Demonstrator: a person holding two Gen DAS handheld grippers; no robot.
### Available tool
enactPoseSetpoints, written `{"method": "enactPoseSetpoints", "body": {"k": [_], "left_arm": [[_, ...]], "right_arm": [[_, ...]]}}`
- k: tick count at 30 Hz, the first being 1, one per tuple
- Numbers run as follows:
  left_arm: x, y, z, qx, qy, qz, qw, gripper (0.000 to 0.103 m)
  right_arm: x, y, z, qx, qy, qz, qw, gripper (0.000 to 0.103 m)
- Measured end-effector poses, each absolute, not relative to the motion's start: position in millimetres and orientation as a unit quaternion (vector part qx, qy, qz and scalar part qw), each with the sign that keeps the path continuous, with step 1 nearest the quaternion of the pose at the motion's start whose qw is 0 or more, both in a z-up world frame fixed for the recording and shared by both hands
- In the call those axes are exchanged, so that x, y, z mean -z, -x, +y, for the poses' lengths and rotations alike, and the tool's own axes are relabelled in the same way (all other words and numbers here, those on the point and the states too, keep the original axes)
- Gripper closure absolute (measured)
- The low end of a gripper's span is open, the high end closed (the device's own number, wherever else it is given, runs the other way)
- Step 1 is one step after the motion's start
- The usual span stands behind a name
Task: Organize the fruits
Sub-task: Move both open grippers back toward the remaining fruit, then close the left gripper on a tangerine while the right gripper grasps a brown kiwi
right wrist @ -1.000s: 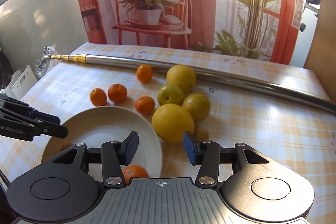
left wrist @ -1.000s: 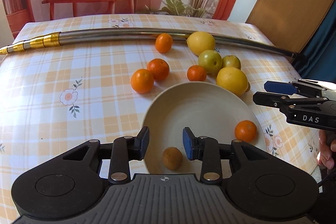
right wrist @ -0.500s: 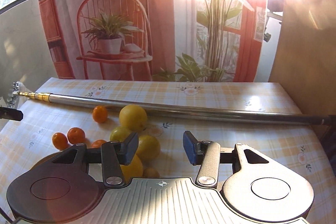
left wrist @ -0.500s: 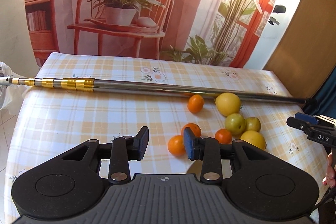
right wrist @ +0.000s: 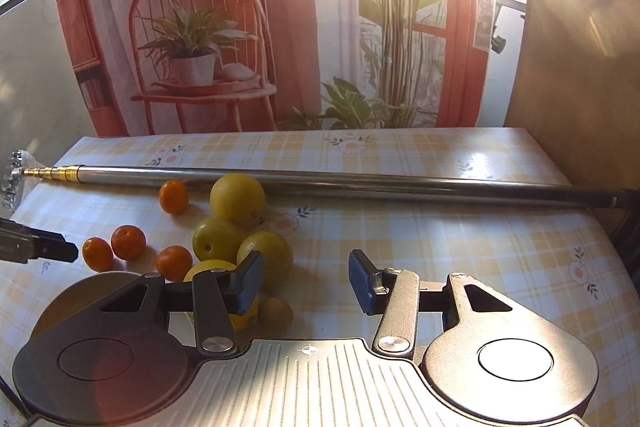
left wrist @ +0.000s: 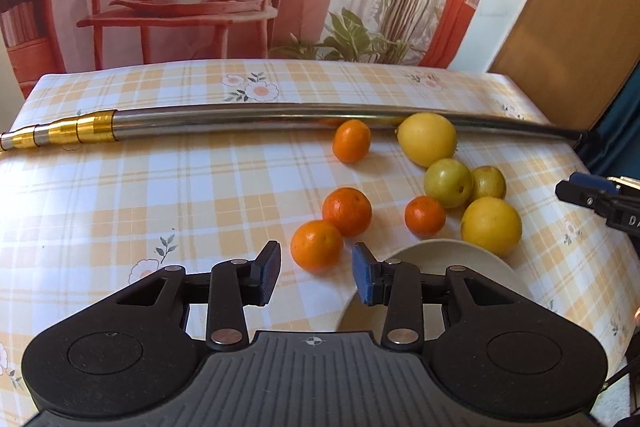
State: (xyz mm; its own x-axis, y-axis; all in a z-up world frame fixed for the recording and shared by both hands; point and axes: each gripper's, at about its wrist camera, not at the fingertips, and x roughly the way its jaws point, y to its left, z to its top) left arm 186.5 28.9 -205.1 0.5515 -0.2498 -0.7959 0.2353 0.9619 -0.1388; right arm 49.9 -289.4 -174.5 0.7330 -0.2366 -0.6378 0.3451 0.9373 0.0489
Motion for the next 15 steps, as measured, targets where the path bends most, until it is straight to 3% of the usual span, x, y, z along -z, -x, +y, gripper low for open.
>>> {"method": "enactPoseSetpoints", "body": {"k": [15], "left_arm": [[223, -210, 11, 0.139, -0.036, 0.460, 0.876, 0.062]], "right_arm": [[183, -52, -296, 0.159, -0.096, 0.339, 0.922, 0.059]]}}
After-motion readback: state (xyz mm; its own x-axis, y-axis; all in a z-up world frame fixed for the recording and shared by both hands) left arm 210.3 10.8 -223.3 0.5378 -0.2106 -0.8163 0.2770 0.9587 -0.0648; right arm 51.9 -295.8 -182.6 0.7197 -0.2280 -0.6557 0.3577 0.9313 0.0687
